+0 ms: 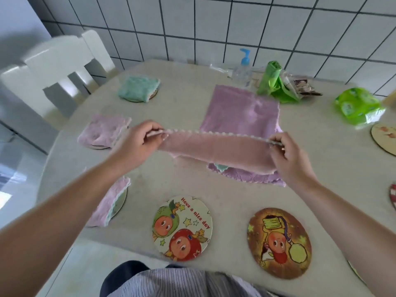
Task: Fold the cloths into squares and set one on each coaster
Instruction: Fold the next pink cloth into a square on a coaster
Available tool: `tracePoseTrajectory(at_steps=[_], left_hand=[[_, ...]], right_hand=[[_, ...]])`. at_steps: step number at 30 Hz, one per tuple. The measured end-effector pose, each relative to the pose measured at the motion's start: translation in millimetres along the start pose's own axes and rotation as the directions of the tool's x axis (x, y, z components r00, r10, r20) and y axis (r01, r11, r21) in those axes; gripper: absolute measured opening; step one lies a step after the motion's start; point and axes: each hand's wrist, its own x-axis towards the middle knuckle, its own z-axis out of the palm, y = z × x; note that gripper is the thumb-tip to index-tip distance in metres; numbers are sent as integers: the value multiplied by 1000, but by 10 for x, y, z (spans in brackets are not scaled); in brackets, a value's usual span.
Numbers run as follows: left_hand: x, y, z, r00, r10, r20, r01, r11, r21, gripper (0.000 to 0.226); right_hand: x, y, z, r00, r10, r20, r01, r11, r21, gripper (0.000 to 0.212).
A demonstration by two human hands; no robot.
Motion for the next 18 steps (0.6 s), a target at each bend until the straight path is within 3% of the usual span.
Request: tracePoseTrajectory(at_steps=[4, 7, 12, 15, 18], left_hand=[[-618, -190, 193, 976, -153, 155, 159, 987, -30, 13], [-948, -395, 292, 917, -313, 248, 318, 948, 19, 10], [-1355, -592, 434, 823, -448, 351, 442, 891, 102, 23], [-1435, -674, 487, 800, -492, 343, 491, 866, 96, 22], [-1378, -727, 520, 795, -536, 286, 577, 813, -80, 7]], right_hand=[[-480, 200, 321, 989, 100, 108, -97, 995, -30, 14], [-796, 291, 489, 952, 211, 222, -206, 977, -46, 18], [-1213, 437, 637, 796, 355, 490, -332, 933, -136, 20], [-1263, 464, 666, 794, 383, 472, -360, 922, -143, 18], [-1146, 451, 709, 849, 400, 346, -377, 916, -135, 11]])
